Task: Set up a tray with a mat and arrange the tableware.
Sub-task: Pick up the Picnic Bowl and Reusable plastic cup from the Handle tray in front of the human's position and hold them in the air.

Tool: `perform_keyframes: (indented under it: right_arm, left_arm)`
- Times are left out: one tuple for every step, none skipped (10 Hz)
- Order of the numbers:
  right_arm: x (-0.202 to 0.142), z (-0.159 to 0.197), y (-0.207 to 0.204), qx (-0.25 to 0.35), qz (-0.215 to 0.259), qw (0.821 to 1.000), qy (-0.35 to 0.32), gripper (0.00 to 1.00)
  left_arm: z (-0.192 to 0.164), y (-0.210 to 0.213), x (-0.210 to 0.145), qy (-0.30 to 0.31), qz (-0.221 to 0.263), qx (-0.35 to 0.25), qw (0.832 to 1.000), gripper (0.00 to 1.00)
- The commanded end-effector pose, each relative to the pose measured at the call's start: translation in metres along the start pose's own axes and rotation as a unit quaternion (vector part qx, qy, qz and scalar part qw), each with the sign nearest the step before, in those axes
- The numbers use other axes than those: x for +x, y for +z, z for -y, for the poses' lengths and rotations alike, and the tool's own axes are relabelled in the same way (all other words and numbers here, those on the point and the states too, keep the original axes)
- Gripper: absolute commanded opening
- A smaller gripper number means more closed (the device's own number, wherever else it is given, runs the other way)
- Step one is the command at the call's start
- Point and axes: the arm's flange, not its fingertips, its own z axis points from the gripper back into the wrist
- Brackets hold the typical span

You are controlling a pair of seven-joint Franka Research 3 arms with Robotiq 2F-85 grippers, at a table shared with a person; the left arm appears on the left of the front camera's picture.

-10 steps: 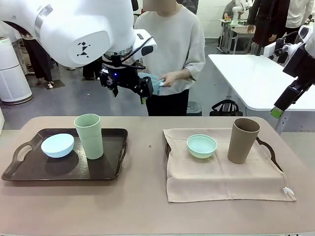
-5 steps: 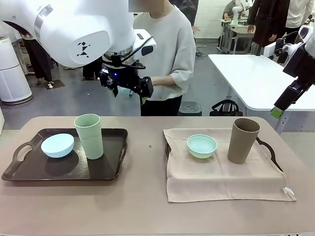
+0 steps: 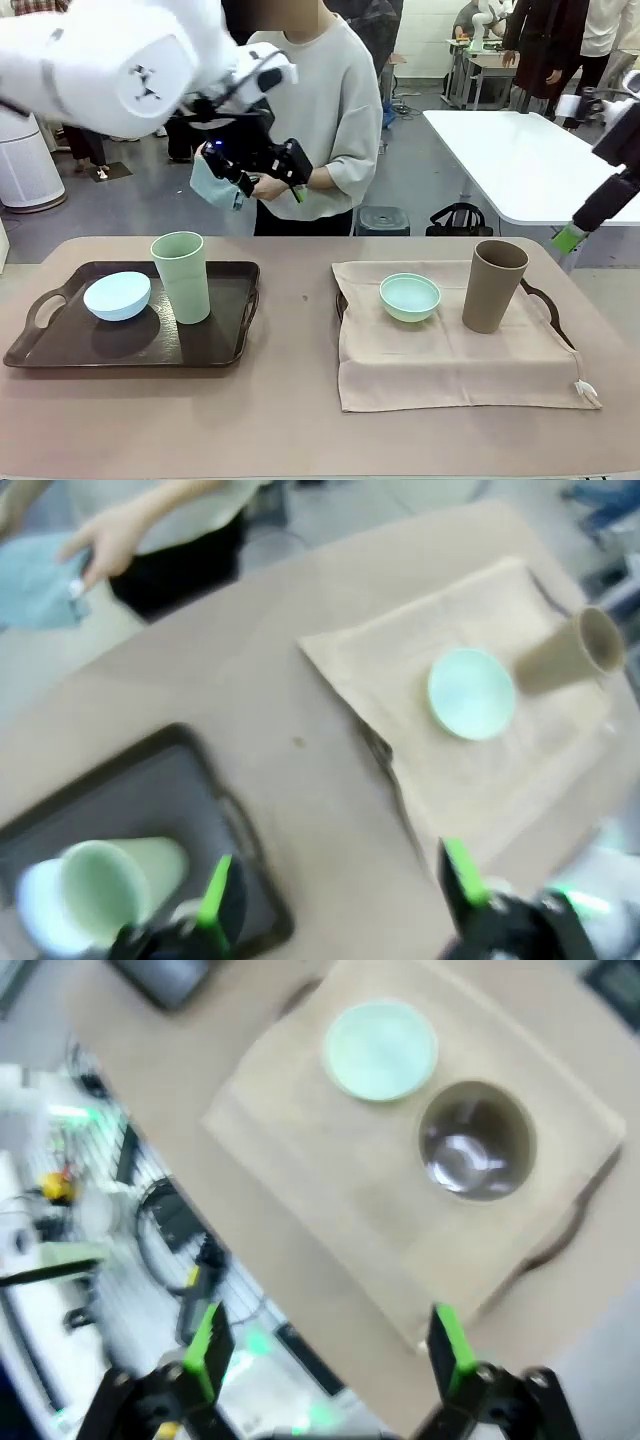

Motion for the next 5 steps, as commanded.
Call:
perform_keyframes:
  right_arm:
    - [-0.015,0.023,0.016,0.114,0.01,0.992,-0.053,1.0]
    - [-0.021,0.028,0.016,0.121,0.014,0.99,-0.075,1.0]
    - [-0.025,0.03,0.016,0.12,0.016,0.989,-0.086,1.0]
    - [-0.031,0.033,0.02,0.126,0.023,0.987,-0.094,1.0]
    - [-0.039,0.04,0.024,0.155,0.044,0.981,-0.11,1.0]
  left_arm:
    - [-0.061,0.019,-0.044,0.009,-0.052,-0.132,0.99,1.0]
    - [-0.08,0.019,-0.053,0.033,-0.082,-0.165,0.982,1.0]
    - [-0.099,0.022,-0.062,0.074,-0.13,-0.17,0.974,1.0]
    - [-0.119,0.035,-0.078,0.102,-0.153,-0.173,0.968,1.0]
    - [-0.142,0.052,-0.094,0.134,-0.157,-0.177,0.962,1.0]
